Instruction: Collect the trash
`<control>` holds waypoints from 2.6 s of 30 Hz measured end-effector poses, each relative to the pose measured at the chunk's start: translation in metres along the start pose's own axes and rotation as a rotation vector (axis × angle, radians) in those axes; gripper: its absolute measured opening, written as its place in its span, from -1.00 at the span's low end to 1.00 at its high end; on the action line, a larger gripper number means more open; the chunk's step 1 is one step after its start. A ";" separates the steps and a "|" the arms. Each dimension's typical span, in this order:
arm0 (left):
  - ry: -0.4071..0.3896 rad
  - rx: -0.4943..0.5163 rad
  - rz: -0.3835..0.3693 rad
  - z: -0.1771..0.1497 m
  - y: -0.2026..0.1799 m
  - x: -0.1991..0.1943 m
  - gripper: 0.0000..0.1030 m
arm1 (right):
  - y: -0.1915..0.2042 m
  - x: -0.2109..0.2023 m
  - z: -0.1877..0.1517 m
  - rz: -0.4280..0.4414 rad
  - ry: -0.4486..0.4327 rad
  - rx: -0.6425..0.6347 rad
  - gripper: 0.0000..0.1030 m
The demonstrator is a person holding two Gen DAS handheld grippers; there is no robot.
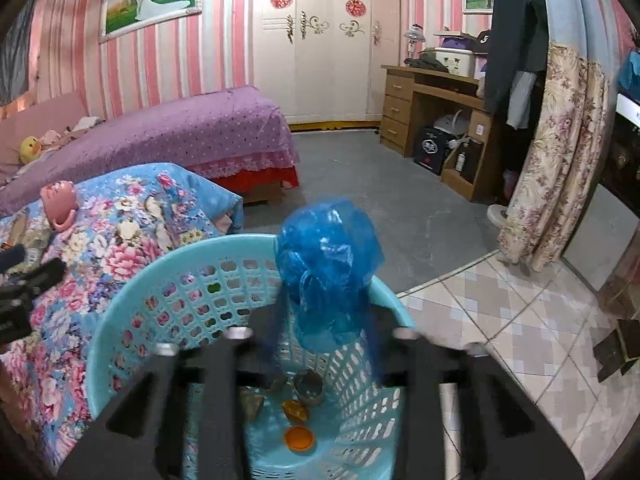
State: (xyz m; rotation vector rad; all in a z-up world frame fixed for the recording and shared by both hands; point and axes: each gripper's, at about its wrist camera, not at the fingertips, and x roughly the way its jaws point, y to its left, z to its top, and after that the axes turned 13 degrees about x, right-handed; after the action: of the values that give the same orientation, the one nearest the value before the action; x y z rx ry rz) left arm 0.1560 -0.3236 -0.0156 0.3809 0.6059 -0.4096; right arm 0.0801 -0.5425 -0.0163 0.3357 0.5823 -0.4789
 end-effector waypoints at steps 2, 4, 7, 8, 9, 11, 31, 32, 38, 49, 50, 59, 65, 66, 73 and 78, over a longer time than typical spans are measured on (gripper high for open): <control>-0.001 0.005 0.013 -0.001 0.004 -0.003 0.90 | 0.002 -0.001 0.000 0.000 -0.007 0.001 0.62; -0.005 0.000 0.018 -0.002 0.010 -0.007 0.90 | 0.003 -0.002 0.003 -0.011 -0.012 0.001 0.63; -0.010 -0.014 0.020 -0.004 0.019 -0.011 0.90 | 0.006 -0.004 0.007 -0.035 -0.033 0.019 0.86; -0.011 -0.020 0.023 -0.005 0.023 -0.013 0.90 | 0.009 -0.005 0.008 -0.032 -0.035 0.027 0.88; -0.011 -0.024 0.025 -0.006 0.028 -0.015 0.90 | 0.011 -0.004 0.010 -0.031 -0.034 0.028 0.90; -0.012 -0.030 0.032 -0.009 0.036 -0.018 0.90 | 0.021 -0.003 0.010 -0.030 -0.035 0.015 0.91; 0.063 -0.141 0.258 -0.077 0.232 -0.040 0.90 | 0.192 -0.006 -0.012 0.201 0.002 -0.135 0.91; 0.070 -0.141 0.266 -0.081 0.239 -0.039 0.90 | 0.201 -0.006 -0.014 0.217 0.012 -0.132 0.91; 0.136 -0.211 0.282 -0.120 0.299 -0.029 0.90 | 0.242 -0.001 -0.030 0.261 0.054 -0.164 0.91; 0.240 -0.269 0.275 -0.167 0.363 -0.020 0.90 | 0.271 0.012 -0.045 0.299 0.132 -0.125 0.91; 0.247 -0.284 0.261 -0.171 0.367 -0.018 0.89 | 0.272 0.014 -0.046 0.297 0.137 -0.121 0.91; 0.295 -0.220 0.207 -0.165 0.360 0.009 0.78 | 0.289 0.023 -0.058 0.259 0.161 -0.147 0.91; 0.268 -0.265 0.148 -0.156 0.366 0.020 0.16 | 0.304 0.023 -0.067 0.262 0.169 -0.172 0.91; 0.261 -0.265 0.141 -0.155 0.366 0.019 -0.03 | 0.308 0.023 -0.069 0.264 0.169 -0.178 0.91; 0.192 -0.235 0.201 -0.156 0.368 -0.001 -0.21 | 0.332 0.020 -0.081 0.292 0.189 -0.227 0.91; 0.216 -0.272 0.275 -0.165 0.387 -0.017 -0.21 | 0.357 0.014 -0.094 0.294 0.186 -0.308 0.91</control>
State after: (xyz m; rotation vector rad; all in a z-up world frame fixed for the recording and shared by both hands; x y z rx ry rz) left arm 0.2498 0.0863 -0.0444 0.2440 0.7968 -0.0201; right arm 0.2335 -0.2072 -0.0389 0.1677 0.7629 -0.0713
